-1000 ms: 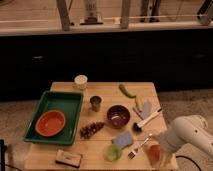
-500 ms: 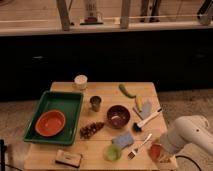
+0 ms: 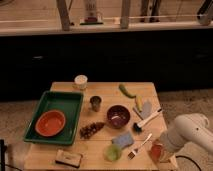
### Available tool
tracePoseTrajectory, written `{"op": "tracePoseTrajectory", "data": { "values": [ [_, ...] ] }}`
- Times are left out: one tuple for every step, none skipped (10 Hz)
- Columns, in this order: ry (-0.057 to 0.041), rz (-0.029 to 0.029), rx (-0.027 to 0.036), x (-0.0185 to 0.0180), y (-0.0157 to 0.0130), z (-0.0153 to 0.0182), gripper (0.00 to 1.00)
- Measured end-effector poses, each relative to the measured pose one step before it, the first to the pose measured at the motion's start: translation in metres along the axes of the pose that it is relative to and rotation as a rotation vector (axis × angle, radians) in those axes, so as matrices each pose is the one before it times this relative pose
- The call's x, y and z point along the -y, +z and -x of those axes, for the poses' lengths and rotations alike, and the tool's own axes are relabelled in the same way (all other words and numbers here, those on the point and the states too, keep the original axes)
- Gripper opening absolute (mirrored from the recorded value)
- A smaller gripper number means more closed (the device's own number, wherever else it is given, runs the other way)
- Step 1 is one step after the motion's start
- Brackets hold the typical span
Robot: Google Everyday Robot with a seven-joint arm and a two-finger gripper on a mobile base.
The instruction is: Place apple in paper cup
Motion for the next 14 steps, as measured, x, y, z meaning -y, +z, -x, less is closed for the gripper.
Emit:
{"op": "tracePoseTrajectory", "data": {
  "values": [
    [-0.00603, -0.00823, -0.0087, 0.00176, -0.00626, 0.0022, 0.0],
    [-0.00681, -0.01721, -0.00842, 0.00382, -0.00807, 0.00237, 0.0],
    [-0.00406, -0.01502, -0.00546, 0.00354, -0.00716, 0.00159, 0.0],
    [-0.00381, -0.02193, -0.00688, 0.00513, -0.0085, 0.00045, 0.0],
    [-0.00212, -0.03459, -0.00587, 0.00686, -0.00942, -0.00036, 0.0],
    [-0.00363, -0.02899, -0.00691, 0.00845, -0.00983, -0.00074, 0.0],
    [-0.0091, -0.01892, -0.00363, 0.00814, -0.00526, 0.00113, 0.0],
    [-0.01658, -0.01964, -0.00592, 0.01207, -0.0053, 0.00212, 0.0],
    [-0.00982, -0.01301, -0.00443, 0.00836, -0.0035, 0.00102, 0.0],
    [-0.00945, -0.01659, -0.00744, 0.01039, -0.00376, -0.00026, 0.0],
    [-0.0101, -0.0155, -0.00715, 0.00949, -0.00348, 0.00056, 0.0],
    [-0.00877, -0.01357, -0.00587, 0.00777, -0.00359, -0.00044, 0.0],
    [-0.01031, -0.00945, -0.00465, 0.00742, -0.00259, -0.00036, 0.0],
    [-0.01252, -0.00481, -0.00083, 0.00707, -0.0013, 0.00184, 0.0]
  ]
}}
